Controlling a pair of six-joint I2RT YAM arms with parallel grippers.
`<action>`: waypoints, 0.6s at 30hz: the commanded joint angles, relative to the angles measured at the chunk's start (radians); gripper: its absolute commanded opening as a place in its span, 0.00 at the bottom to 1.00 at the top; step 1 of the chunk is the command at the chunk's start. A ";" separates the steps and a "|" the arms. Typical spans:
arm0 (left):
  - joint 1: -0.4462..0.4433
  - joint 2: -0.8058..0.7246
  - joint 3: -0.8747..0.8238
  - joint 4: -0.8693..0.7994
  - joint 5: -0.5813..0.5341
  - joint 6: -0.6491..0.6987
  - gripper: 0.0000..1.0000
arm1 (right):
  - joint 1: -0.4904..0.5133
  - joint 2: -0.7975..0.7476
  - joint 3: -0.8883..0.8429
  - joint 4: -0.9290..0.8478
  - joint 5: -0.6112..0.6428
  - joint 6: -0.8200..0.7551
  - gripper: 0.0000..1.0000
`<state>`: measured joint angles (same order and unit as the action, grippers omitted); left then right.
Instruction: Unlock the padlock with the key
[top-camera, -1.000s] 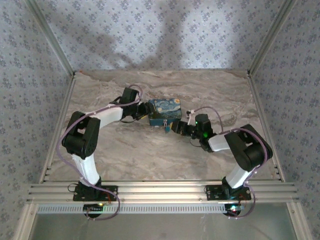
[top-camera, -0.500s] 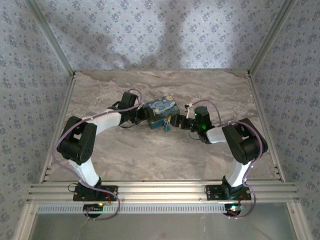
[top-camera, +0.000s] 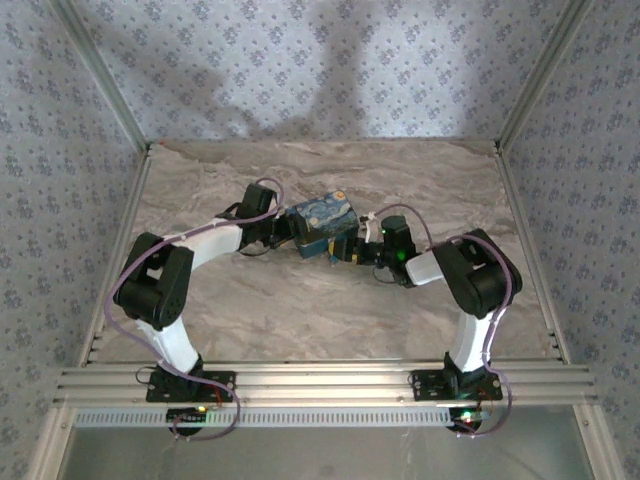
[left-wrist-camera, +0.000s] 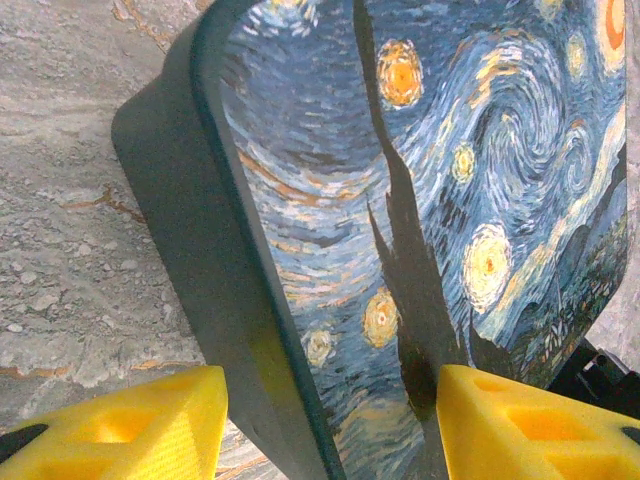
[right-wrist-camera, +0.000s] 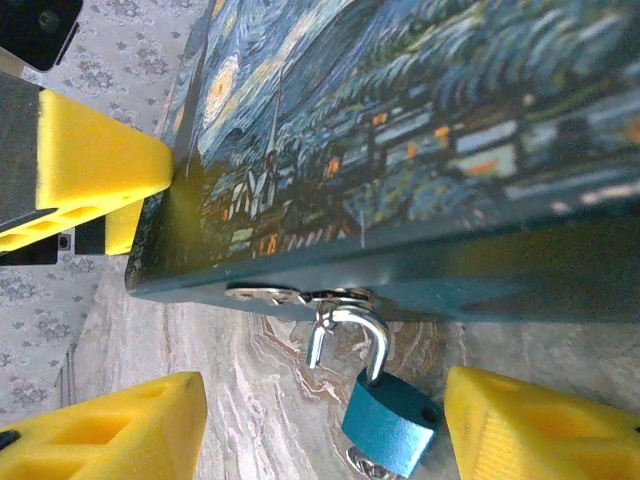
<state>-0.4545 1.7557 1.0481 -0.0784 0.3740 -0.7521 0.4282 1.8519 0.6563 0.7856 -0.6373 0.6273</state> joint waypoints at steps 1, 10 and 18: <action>-0.010 -0.021 -0.025 -0.045 -0.012 0.003 0.57 | 0.010 0.027 0.031 0.020 -0.037 -0.017 0.65; -0.009 -0.018 -0.028 -0.038 -0.010 -0.001 0.57 | 0.014 0.072 0.054 0.074 -0.083 -0.011 0.60; -0.009 -0.018 -0.030 -0.037 -0.011 -0.001 0.57 | 0.013 0.081 0.052 0.107 -0.109 -0.010 0.51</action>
<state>-0.4545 1.7557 1.0443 -0.0727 0.3740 -0.7525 0.4347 1.9205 0.6930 0.8528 -0.7136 0.6273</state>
